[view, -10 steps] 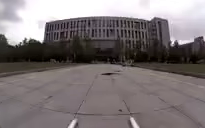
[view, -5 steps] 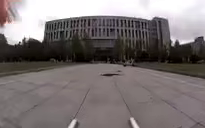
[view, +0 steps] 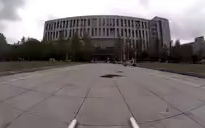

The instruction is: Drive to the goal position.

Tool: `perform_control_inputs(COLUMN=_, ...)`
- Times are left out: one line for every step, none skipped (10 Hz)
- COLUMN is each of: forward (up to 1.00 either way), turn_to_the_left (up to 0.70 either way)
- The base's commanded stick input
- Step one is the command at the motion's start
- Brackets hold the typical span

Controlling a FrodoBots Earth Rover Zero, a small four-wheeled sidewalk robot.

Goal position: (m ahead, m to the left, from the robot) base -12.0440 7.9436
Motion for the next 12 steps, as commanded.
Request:
perform_control_inputs(forward=1.00, turn_to_the_left=0.00)
perform_control_inputs(forward=1.00, turn_to_the_left=0.00)
perform_control_inputs(forward=1.00, turn_to_the_left=0.00)
perform_control_inputs(forward=1.00, turn_to_the_left=0.00)
perform_control_inputs(forward=1.00, turn_to_the_left=0.00)
perform_control_inputs(forward=1.00, turn_to_the_left=0.00)
perform_control_inputs(forward=1.00, turn_to_the_left=0.00)
perform_control_inputs(forward=1.00, turn_to_the_left=0.00)
perform_control_inputs(forward=1.00, turn_to_the_left=0.00)
perform_control_inputs(forward=1.00, turn_to_the_left=0.00)
perform_control_inputs(forward=1.00, turn_to_the_left=0.00)
perform_control_inputs(forward=1.00, turn_to_the_left=0.00)
